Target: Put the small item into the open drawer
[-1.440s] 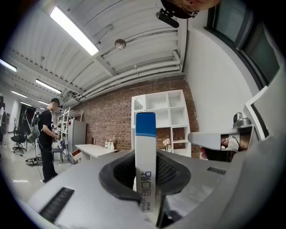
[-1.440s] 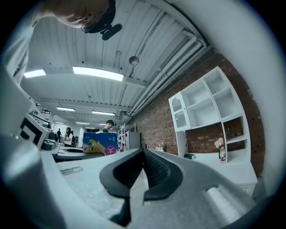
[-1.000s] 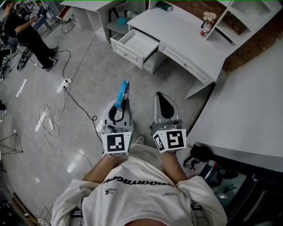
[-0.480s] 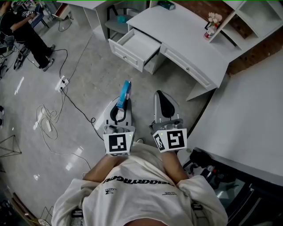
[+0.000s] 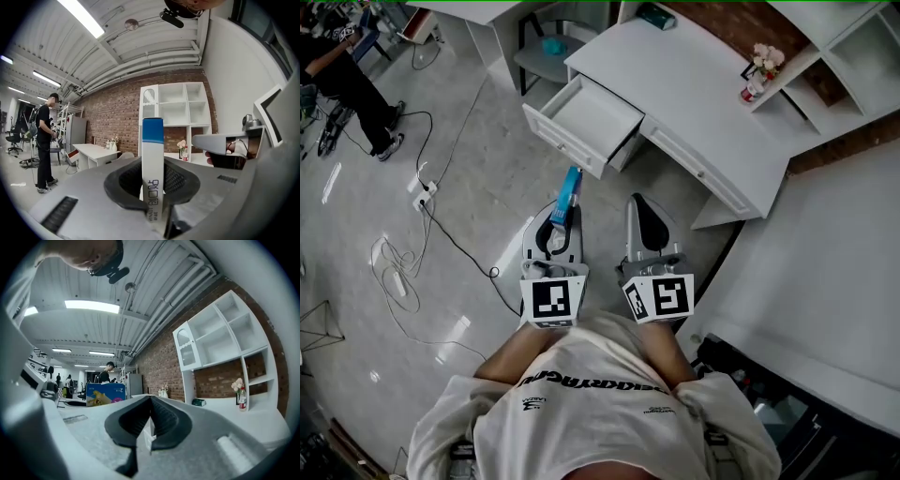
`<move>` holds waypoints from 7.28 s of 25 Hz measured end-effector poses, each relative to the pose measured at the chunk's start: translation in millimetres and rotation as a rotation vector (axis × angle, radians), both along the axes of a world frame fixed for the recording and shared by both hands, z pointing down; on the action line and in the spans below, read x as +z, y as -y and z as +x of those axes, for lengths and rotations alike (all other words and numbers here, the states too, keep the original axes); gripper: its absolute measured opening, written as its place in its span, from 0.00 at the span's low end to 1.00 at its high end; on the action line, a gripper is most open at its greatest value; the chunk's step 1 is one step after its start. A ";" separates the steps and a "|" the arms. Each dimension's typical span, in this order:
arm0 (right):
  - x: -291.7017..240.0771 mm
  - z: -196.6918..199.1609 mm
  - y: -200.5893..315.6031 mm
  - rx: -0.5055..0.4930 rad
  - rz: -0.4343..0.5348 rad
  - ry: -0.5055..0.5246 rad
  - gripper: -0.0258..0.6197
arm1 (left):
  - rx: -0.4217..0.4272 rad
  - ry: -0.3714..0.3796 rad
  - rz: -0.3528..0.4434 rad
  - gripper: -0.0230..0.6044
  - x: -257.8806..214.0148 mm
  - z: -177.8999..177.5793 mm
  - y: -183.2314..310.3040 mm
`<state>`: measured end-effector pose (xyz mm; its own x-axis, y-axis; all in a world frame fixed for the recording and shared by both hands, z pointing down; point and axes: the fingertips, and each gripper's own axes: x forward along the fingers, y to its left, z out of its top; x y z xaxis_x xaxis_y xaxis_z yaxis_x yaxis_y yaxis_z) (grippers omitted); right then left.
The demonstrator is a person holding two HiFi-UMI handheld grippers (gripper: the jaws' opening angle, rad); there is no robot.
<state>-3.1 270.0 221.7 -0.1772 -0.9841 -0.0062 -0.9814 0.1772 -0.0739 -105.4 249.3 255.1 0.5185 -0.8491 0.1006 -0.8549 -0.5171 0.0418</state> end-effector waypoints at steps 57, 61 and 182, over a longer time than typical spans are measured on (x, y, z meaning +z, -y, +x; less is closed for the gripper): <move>195.0 113.1 378.8 -0.058 -0.413 0.009 0.03 | -0.020 0.124 -0.418 0.14 191.8 124.3 378.4; 219.8 113.7 388.4 -0.074 -0.430 0.018 0.03 | -0.055 0.151 -0.464 0.14 225.1 123.3 390.1; 341.7 144.5 403.5 -0.080 -0.608 0.030 0.04 | -0.264 0.242 -1.056 0.26 533.6 132.5 479.1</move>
<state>141.5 -133.5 563.4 -0.2595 -0.7966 0.5460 -0.9626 0.1680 -0.2123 27.1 -229.8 788.7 0.2032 -0.3582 0.9113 -0.9779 -0.1206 0.1706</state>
